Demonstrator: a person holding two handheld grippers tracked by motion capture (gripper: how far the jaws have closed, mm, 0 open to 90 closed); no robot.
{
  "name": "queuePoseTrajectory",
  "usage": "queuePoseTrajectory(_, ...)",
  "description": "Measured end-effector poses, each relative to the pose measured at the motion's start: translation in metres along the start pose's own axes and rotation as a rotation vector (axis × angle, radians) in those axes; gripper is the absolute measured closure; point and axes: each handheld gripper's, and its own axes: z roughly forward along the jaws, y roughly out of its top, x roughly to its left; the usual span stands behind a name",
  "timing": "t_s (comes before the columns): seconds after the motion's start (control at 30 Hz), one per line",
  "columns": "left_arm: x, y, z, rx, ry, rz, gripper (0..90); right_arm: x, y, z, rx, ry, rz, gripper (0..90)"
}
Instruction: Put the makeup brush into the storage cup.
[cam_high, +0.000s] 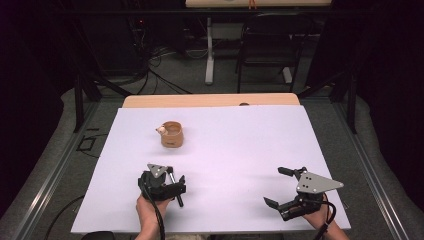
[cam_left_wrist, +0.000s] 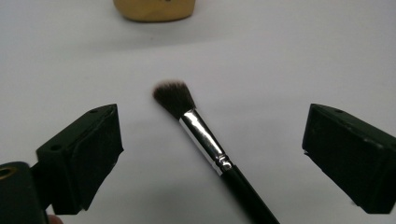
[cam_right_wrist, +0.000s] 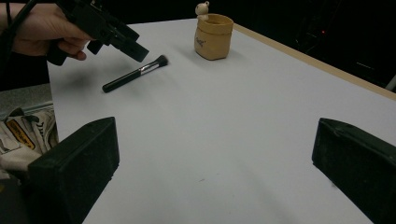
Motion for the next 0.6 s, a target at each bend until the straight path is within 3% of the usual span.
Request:
queuePoseTrajectory(0.17,-0.004,0.009,-0.002,0.069,0.001,-0.038,16.0,0.002,0.001,0.000,0.002,-0.004,-0.011,0.5)
queuePoseTrajectory(0.33,-0.002,0.014,0.003,0.184,-0.016,-0.147,23.2,0.001,0.001,-0.001,-0.007,0.000,0.003,0.5)
queuePoseTrajectory(0.6,0.003,0.021,0.014,0.301,-0.020,-0.246,36.7,0.001,0.001,-0.001,-0.009,0.003,0.007,0.6)
